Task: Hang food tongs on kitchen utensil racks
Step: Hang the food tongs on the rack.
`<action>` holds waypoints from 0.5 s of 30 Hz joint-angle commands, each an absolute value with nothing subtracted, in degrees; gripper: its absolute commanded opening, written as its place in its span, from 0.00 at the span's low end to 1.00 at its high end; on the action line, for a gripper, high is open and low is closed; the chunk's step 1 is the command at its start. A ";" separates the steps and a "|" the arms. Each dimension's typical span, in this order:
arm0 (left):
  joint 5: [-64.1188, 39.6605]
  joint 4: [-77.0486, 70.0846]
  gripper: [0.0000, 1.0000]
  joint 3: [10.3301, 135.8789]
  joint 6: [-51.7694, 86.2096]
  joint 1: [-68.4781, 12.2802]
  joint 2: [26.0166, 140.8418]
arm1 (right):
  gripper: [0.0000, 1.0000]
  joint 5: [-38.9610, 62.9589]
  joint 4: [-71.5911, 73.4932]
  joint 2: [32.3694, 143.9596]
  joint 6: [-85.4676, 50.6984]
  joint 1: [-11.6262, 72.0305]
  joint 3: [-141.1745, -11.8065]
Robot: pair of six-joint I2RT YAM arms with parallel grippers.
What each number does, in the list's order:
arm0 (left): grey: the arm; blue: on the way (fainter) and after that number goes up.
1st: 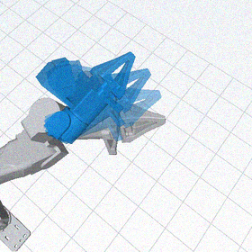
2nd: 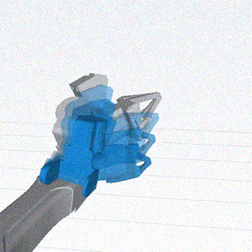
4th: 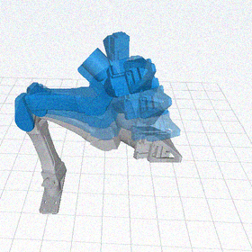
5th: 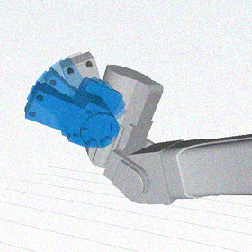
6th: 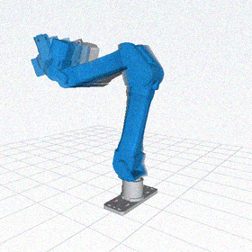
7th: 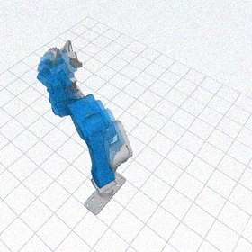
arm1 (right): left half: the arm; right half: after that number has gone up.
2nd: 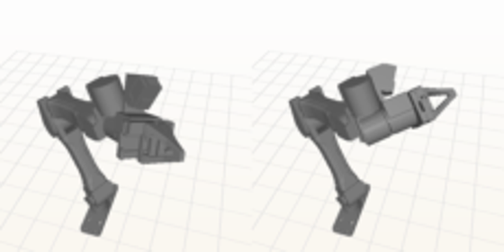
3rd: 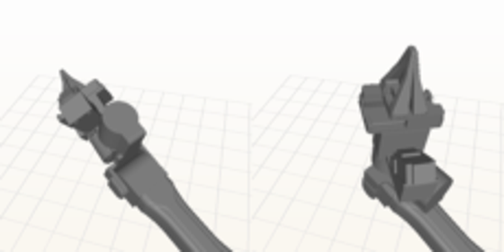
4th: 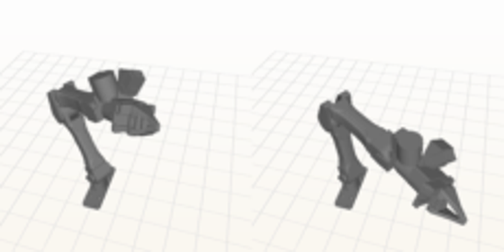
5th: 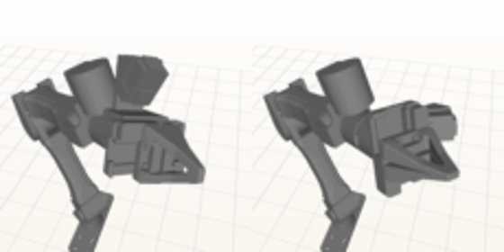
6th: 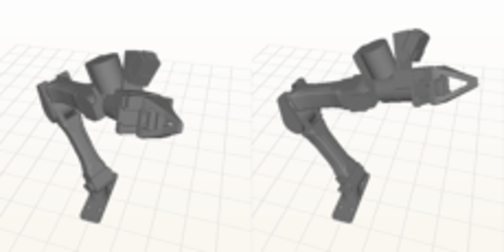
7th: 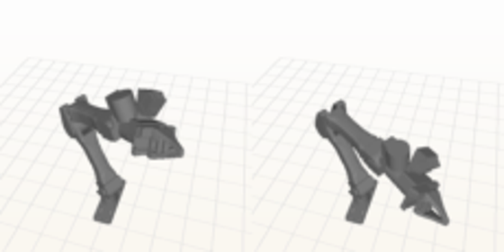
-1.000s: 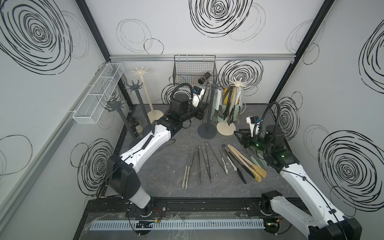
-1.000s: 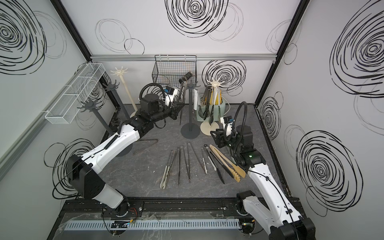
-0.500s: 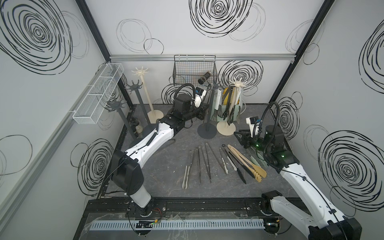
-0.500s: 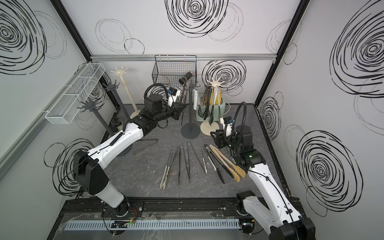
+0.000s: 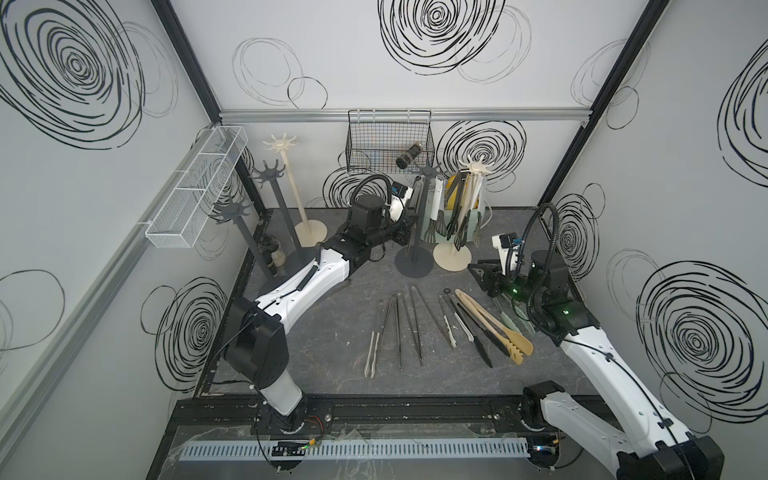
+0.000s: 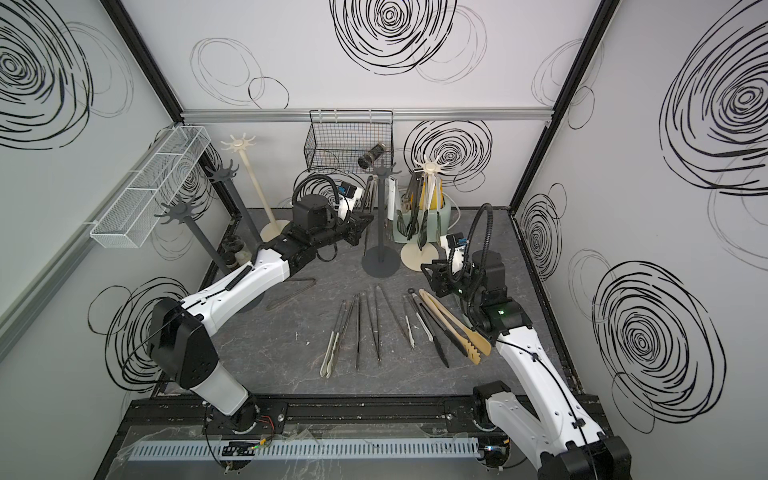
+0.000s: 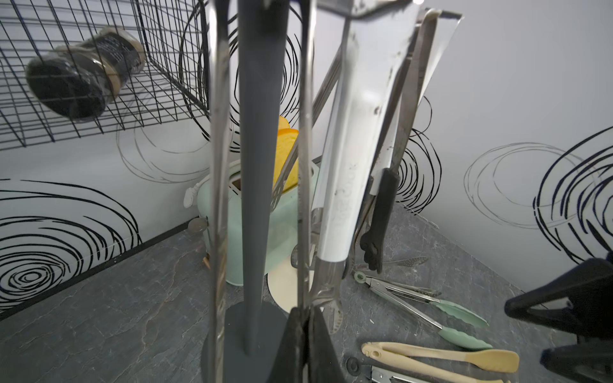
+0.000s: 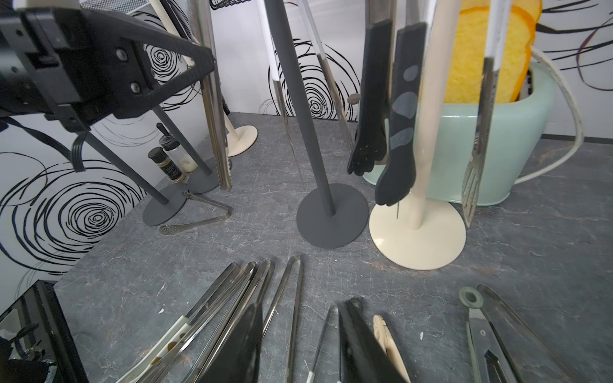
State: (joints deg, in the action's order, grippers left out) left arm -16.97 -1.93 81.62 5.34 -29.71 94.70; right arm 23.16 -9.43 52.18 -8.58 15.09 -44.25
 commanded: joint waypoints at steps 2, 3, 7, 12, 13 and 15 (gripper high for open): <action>-18.41 -6.26 0.00 80.90 4.53 -29.44 95.27 | 0.42 23.05 -9.84 51.94 -8.35 15.03 -46.40; -18.37 -6.24 0.00 80.82 4.47 -29.44 95.40 | 0.41 22.98 -9.96 51.86 -8.41 15.03 -46.36; -18.87 -6.28 0.05 80.78 4.39 -29.53 95.95 | 0.41 22.85 -9.92 51.86 -8.40 15.02 -46.14; -19.40 -6.33 0.16 81.12 4.44 -29.63 97.03 | 0.42 22.54 -9.94 51.77 -8.37 15.03 -45.96; -19.59 -6.33 0.16 81.34 4.53 -29.62 97.32 | 0.42 22.52 -10.01 51.68 -8.36 15.03 -45.86; -19.86 -6.11 0.16 82.05 4.55 -29.76 97.80 | 0.42 22.42 -9.94 51.76 -8.41 15.03 -45.91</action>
